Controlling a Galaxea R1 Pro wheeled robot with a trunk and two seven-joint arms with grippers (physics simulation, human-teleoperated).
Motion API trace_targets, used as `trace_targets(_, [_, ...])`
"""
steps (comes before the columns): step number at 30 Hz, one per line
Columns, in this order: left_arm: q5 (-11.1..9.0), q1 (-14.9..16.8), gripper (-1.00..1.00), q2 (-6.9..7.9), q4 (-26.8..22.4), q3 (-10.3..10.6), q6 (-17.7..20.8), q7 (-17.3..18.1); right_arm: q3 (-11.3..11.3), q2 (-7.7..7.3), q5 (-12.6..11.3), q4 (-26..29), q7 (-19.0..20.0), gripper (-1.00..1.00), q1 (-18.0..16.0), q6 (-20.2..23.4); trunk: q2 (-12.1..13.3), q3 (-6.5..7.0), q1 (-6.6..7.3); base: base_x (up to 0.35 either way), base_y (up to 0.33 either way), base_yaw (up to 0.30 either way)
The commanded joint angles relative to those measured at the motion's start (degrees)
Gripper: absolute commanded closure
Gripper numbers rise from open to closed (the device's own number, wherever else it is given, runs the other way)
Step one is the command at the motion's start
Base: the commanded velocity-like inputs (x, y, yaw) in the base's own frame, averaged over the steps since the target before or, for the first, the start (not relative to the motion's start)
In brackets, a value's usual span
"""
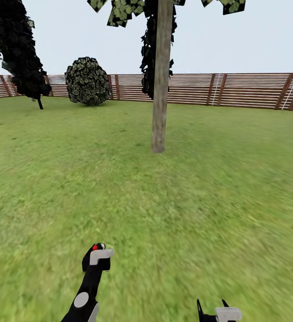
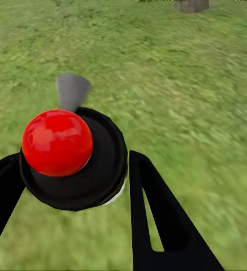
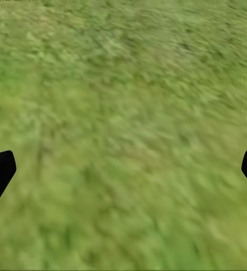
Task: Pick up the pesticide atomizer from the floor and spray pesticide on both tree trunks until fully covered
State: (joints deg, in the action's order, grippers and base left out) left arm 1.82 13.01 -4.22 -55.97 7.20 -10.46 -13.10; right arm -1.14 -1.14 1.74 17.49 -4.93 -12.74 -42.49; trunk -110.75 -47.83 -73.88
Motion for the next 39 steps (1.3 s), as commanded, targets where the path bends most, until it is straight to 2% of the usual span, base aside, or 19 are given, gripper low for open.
trace_targets(1, [0.0, 0.0, 1.00, 0.00, 0.0, 0.0, 0.0, 0.0, 0.0, 0.00, 0.0, 0.0, 0.0, -1.00, 0.0, 0.0, 0.0, 0.00, 0.00, 0.341, 0.000, 0.000])
trace_targets(20, [0.0, 0.0, 1.00, 0.00, 0.0, 0.0, 0.0, 0.0, -0.1, 0.05, 0.0, 0.0, 0.0, -1.00, 0.0, 0.0, 0.0, -0.03, 0.00, 0.341, 0.000, -0.003])
trace_targets(32, [0.0, 0.0, 1.00, 0.00, 0.0, 0.0, 0.0, 0.0, -0.1, 0.05, 0.0, 0.0, 0.0, -1.00, 0.0, 0.0, 0.0, -0.80, 0.00, 0.341, 0.000, -0.164])
trace_targets(39, [0.0, 0.0, 1.00, 0.00, 0.0, 0.0, 0.0, 0.0, -0.1, 0.05, 0.0, 0.0, 0.0, -1.00, 0.0, 0.0, 0.0, -0.86, 0.00, 0.341, 0.000, -0.023])
